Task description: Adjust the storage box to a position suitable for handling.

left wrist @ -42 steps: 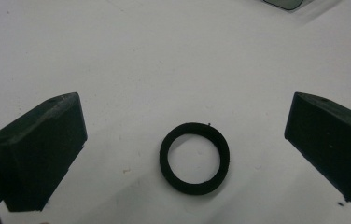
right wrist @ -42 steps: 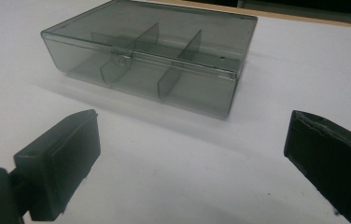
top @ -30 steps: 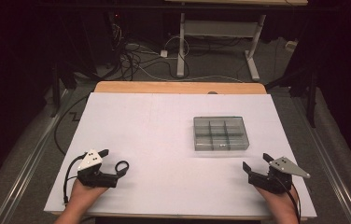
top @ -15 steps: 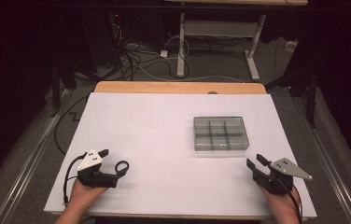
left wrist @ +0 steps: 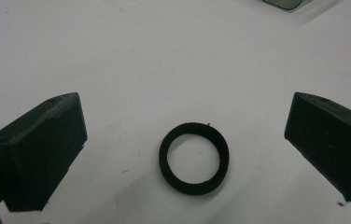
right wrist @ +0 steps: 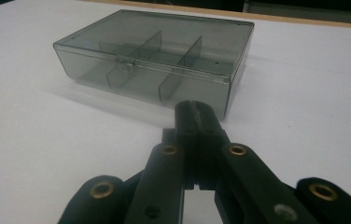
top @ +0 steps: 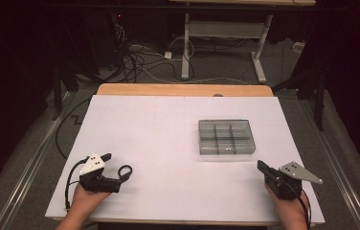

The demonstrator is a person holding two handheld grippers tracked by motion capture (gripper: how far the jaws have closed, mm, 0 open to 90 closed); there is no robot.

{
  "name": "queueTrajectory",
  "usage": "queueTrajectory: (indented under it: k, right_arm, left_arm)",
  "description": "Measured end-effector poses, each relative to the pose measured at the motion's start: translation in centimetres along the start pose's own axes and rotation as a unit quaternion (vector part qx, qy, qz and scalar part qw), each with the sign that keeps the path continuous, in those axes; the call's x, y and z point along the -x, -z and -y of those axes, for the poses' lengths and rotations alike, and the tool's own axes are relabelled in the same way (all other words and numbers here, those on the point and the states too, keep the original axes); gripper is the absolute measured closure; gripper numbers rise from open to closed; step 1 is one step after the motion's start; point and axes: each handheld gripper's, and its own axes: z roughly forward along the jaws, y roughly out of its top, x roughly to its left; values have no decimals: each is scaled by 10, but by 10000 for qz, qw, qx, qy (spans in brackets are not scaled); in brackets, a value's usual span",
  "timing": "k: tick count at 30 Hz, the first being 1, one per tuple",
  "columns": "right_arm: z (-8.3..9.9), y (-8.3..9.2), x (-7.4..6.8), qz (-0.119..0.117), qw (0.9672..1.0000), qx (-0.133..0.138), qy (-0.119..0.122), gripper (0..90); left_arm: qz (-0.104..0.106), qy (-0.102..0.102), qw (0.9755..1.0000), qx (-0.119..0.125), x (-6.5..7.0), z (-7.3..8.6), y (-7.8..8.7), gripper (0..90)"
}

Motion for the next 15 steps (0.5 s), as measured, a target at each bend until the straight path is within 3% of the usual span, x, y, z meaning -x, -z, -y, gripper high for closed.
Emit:
queueTrajectory:
  k: [15]
  right_arm:
    - [-9, -8, 7, 137, 9998, 49, -148, 900]
  left_arm:
    - [-7, 60, 10000, 10, -1, 0, 0, 0]
